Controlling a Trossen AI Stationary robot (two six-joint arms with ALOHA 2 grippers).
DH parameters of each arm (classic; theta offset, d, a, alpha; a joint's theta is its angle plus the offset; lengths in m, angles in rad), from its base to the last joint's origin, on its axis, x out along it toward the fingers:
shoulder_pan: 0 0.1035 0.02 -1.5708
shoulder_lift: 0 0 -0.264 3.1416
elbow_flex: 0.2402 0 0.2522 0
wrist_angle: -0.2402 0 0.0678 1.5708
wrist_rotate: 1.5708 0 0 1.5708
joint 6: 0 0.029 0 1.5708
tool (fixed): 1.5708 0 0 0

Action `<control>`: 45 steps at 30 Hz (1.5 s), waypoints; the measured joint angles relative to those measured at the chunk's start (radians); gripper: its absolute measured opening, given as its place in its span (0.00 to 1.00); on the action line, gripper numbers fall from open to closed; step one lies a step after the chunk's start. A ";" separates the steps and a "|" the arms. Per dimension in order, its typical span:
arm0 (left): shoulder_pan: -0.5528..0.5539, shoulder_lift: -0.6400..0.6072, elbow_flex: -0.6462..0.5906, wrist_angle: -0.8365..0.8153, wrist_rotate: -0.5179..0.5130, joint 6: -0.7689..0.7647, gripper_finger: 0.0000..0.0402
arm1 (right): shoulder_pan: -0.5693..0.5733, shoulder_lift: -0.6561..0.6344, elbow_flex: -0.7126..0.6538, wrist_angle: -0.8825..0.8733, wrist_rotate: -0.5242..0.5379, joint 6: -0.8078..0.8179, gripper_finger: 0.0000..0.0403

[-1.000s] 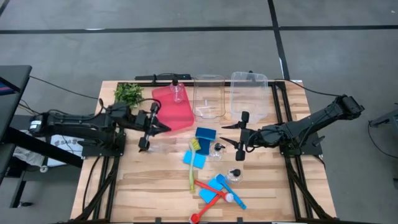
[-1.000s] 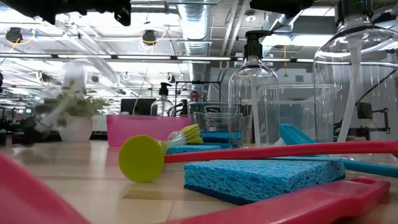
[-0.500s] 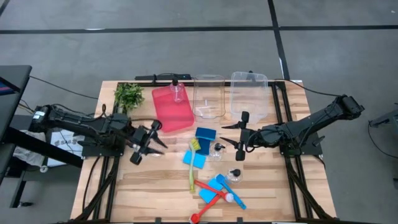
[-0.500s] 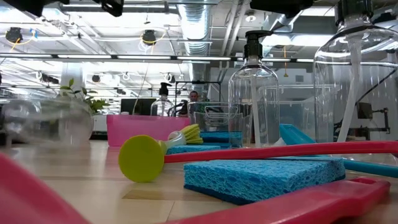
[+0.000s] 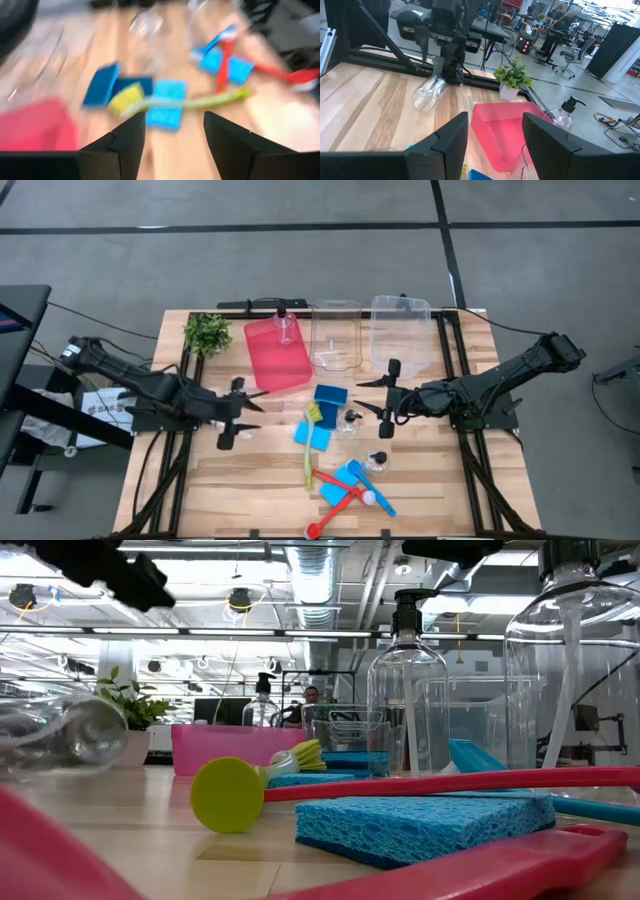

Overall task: Pick & Place Kitchen Sink Supplies
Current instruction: Put the transparent soap dispenser into the red bin

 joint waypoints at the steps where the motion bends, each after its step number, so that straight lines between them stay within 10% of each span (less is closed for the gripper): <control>1: -0.010 0.000 0.021 -0.062 -0.019 -0.031 0.51 | 0.000 0.000 0.000 0.000 0.000 0.000 0.45; 19: -0.112 0.002 0.154 -0.741 0.238 -0.717 0.37 | 0.000 0.000 0.000 -0.001 0.000 0.034 0.45; 45: -0.112 0.325 0.078 -0.824 0.242 -0.710 0.42 | 0.000 0.000 0.000 0.000 0.000 0.034 0.45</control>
